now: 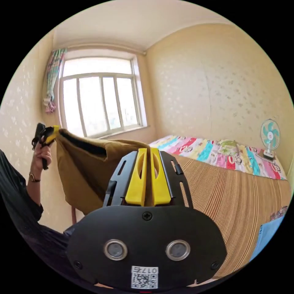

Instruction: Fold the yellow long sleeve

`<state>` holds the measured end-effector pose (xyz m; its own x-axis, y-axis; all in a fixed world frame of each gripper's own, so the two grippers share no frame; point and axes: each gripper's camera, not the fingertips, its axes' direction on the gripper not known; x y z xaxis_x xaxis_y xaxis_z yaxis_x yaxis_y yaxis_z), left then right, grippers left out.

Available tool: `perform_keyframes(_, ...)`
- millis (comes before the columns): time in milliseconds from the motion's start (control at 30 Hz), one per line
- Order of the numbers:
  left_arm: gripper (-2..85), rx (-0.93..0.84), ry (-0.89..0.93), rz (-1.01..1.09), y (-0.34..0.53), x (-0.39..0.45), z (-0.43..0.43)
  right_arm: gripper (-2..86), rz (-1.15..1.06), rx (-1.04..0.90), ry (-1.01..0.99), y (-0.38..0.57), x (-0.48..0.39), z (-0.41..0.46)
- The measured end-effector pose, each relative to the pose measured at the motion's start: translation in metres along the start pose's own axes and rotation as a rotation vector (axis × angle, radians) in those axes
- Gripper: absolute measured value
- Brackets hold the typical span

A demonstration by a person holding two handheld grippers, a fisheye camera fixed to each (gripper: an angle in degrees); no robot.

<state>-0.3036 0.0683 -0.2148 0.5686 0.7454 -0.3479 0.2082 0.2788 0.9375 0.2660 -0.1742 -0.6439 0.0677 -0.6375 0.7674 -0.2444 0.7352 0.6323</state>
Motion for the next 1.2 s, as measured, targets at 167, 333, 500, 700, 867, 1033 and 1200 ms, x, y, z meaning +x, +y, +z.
perform_keyframes(167, -0.8, 0.072, -0.150, 0.247, -0.044, 0.074, 0.009, 2.3, -0.126, 0.269, -0.002, -0.081, -0.050, -0.133)
perform_keyframes(333, 1.4, -0.295, 0.079, 0.145, -0.007, 0.067, 0.125, 2.2, -0.284, 0.336, 0.279, -0.127, -0.101, -0.178)
perform_keyframes(500, 15.6, -0.530, 0.398, -0.001, 0.081, 0.052, 0.251, 2.2, -0.342, 0.311, 0.341, -0.162, -0.110, -0.183)
perform_keyframes(700, 13.4, -0.626, 0.533, -0.032, 0.150, 0.097, 0.337, 2.3, -0.335, 0.357, 0.594, -0.185, -0.122, -0.203)
perform_keyframes(867, 1.1, -0.477, 0.375, -0.057, 0.136, 0.081, 0.321, 2.4, -0.272, 0.377, 0.772, -0.180, -0.104, -0.242)
perform_keyframes(1033, 0.4, -0.219, 0.257, 0.034, 0.052, 0.042, 0.264, 2.6, -0.078, 0.356, 0.745, -0.172, -0.011, -0.288)
perform_keyframes(1200, 1.4, -0.265, -0.128, 0.212, -0.017, 0.002, 0.338, 3.3, 0.039, -0.017, 0.595, -0.207, 0.124, -0.201)
